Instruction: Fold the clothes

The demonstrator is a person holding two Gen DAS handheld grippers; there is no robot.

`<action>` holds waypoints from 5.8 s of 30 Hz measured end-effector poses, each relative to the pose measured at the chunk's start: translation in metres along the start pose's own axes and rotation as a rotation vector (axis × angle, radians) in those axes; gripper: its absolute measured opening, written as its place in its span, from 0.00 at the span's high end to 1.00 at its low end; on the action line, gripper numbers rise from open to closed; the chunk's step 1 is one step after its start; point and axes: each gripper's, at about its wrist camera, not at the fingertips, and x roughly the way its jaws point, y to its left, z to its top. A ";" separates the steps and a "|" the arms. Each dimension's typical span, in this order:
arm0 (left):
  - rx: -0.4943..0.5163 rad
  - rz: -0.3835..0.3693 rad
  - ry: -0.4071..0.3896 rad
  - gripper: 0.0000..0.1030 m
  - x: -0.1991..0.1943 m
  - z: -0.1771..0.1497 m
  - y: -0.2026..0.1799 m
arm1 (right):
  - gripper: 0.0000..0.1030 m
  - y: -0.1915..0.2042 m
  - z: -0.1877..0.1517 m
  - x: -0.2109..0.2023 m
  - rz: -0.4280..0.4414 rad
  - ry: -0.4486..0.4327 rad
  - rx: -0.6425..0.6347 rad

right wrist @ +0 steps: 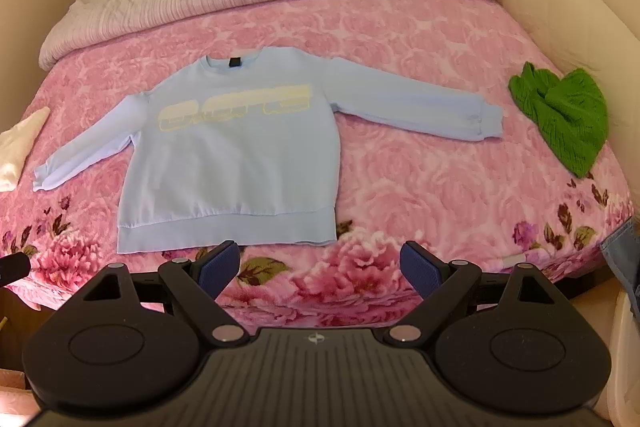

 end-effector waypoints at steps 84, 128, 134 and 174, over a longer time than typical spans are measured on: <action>-0.312 -0.516 0.077 0.81 0.425 0.159 0.123 | 0.13 -0.056 0.173 0.394 -0.049 0.297 0.457; -0.042 -0.149 0.131 0.77 0.416 0.158 0.141 | 0.25 0.037 0.166 0.452 0.370 0.278 0.715; -0.087 -0.129 0.177 0.75 0.405 0.152 0.161 | 0.30 0.066 0.179 0.473 0.411 0.240 0.646; 0.003 -0.237 0.279 0.70 0.425 0.131 0.060 | 0.45 -0.273 0.095 0.370 -0.109 -0.192 1.114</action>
